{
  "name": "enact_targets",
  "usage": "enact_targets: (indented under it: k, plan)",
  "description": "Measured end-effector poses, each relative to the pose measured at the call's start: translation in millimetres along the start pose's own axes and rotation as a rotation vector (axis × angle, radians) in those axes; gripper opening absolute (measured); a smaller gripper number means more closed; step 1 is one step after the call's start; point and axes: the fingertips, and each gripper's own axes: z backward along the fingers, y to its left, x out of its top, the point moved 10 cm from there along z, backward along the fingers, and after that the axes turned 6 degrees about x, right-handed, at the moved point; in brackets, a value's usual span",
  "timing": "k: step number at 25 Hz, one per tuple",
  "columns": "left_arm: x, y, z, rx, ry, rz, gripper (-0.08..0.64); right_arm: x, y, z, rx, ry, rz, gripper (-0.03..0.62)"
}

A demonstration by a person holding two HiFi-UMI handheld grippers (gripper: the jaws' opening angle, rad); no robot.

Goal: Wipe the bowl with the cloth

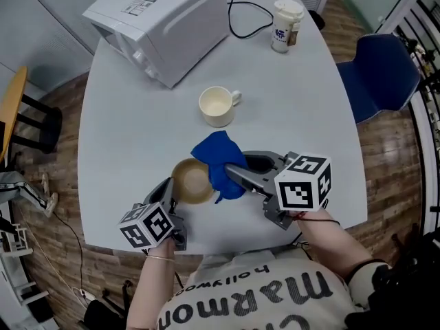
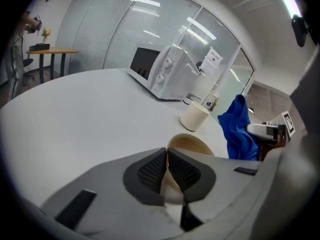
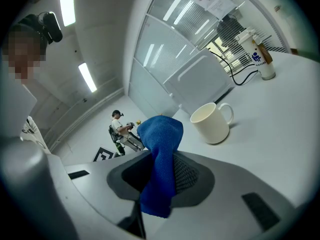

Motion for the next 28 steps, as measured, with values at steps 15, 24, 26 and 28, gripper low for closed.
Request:
enact_targets:
  k: [15,24,26,28]
  plan:
    - [126.8,-41.6,118.9,-0.098,-0.541,-0.487,0.015,61.7,145.4,-1.6,-0.273,-0.172,0.499,0.101]
    - [158.0,-37.4,160.9,-0.157,-0.690,-0.519,0.010,86.4,217.4,4.0,-0.272,-0.273,0.599,0.101]
    - [161.3,-39.1,169.9,-0.154,-0.732,-0.529,0.011,87.0,231.5,-3.2,-0.292,-0.283,0.641,0.101]
    - [164.9,-39.3,182.0,-0.156,-0.772,-0.510,0.009,88.9,238.2,-2.2,-0.347,-0.342,0.633,0.101]
